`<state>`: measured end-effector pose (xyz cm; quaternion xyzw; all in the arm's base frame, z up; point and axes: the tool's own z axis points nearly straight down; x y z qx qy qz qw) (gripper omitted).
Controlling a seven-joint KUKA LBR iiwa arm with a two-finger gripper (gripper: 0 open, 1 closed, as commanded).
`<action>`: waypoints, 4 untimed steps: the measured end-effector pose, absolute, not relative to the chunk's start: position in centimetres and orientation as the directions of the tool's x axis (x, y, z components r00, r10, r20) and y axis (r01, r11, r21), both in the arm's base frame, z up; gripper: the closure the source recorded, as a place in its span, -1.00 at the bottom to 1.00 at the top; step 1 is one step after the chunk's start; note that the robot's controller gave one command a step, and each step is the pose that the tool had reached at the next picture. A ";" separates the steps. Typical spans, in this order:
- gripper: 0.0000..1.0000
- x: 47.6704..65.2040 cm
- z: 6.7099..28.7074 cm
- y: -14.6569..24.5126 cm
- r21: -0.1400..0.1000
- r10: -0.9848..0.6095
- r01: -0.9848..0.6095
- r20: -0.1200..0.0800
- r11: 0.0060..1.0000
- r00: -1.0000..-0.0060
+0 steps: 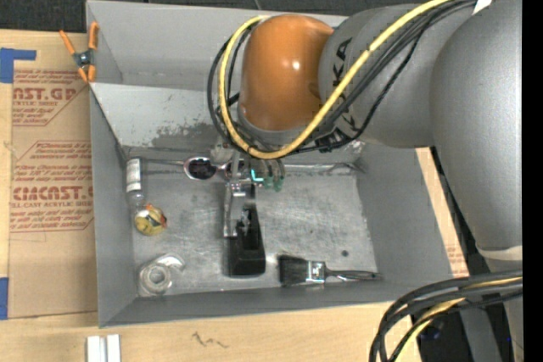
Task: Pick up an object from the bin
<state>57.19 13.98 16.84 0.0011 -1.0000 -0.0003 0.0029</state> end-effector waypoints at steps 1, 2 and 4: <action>-1.00 57.4 17.2 13.9 0.001 -0.001 -0.001 -0.001 1.000 -1.000; -1.00 55.3 10.8 19.2 0.001 -0.093 -0.093 -0.005 0.996 -0.996; -1.00 55.9 11.5 24.6 0.002 -0.044 -0.044 -0.003 0.999 -0.999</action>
Offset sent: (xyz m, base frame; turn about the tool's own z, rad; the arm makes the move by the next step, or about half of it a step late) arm -0.0324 0.0827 -0.0984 -0.1436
